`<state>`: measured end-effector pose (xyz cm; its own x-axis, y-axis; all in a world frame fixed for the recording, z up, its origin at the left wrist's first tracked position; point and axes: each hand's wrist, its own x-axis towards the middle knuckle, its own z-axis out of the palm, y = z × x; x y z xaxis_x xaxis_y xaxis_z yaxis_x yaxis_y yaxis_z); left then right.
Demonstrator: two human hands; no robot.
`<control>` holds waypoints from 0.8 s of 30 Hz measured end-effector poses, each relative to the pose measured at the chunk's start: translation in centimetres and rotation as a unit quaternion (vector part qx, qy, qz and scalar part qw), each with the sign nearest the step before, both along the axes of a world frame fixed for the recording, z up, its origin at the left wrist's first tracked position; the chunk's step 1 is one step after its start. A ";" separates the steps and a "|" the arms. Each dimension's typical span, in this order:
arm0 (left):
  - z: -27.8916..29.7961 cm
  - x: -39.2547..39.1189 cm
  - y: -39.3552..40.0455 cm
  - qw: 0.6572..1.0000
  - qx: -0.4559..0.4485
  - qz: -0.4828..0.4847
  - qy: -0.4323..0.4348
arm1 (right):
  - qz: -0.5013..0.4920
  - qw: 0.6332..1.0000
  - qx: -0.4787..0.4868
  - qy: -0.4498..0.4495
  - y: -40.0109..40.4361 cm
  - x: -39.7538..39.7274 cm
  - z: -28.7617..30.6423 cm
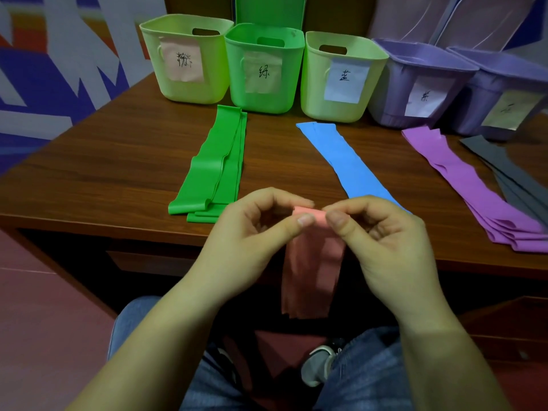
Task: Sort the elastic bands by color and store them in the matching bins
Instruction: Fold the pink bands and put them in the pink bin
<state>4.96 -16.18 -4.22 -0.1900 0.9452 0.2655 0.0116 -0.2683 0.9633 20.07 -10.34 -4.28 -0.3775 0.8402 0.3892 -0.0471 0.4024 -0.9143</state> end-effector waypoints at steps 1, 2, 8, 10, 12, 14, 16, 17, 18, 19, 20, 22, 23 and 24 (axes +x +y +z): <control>0.0 0.0 0.0 1.000 -0.001 0.004 0.012 | -0.006 1.000 0.013 -0.011 0.0 0.0 -0.1; 0.0 0.0 0.1 1.000 -0.002 0.010 0.018 | -0.016 0.999 0.030 -0.022 0.0 0.0 -0.1; -0.3 0.6 0.4 1.000 -0.018 0.018 -0.004 | -0.036 0.997 0.032 -0.065 0.4 -0.1 -0.4; -0.7 0.6 0.6 0.999 -0.031 0.017 0.006 | -0.039 0.996 0.033 -0.077 0.4 -0.1 -0.5; -0.9 0.6 0.7 0.999 -0.039 0.016 0.004 | -0.043 0.994 0.036 -0.089 0.4 -0.1 -0.5; -1.0 0.8 0.7 0.999 -0.035 0.024 -0.007 | -0.035 0.994 0.030 -0.095 0.3 -0.2 -0.4; -0.9 0.9 0.7 0.999 -0.028 0.030 -0.032 | -0.016 0.996 0.009 -0.083 0.2 -0.3 -0.3; -0.9 1.0 0.7 0.998 -0.026 0.029 -0.049 | -0.008 0.997 -0.005 -0.075 0.1 -0.3 -0.3; -0.8 1.0 0.7 0.997 -0.024 0.027 -0.063 | -0.003 0.997 -0.014 -0.070 0.0 -0.3 -0.3; -0.8 1.0 0.7 0.997 -0.023 0.024 -0.072 | -0.001 0.998 -0.018 -0.065 0.0 -0.2 -0.4; -0.8 1.0 0.7 0.996 -0.021 0.020 -0.079 | 0.001 0.998 -0.019 -0.057 0.0 -0.2 -0.4; -0.8 1.1 0.7 0.995 -0.018 0.016 -0.094 | 0.007 0.999 -0.020 -0.041 0.1 -0.1 -0.4; -0.7 1.1 0.7 0.995 -0.016 0.016 -0.098 | 0.013 0.999 -0.021 -0.033 0.2 0.0 -0.4; -0.6 1.0 0.7 0.995 -0.014 0.017 -0.099 | 0.020 0.999 -0.023 -0.025 0.2 -0.1 -0.5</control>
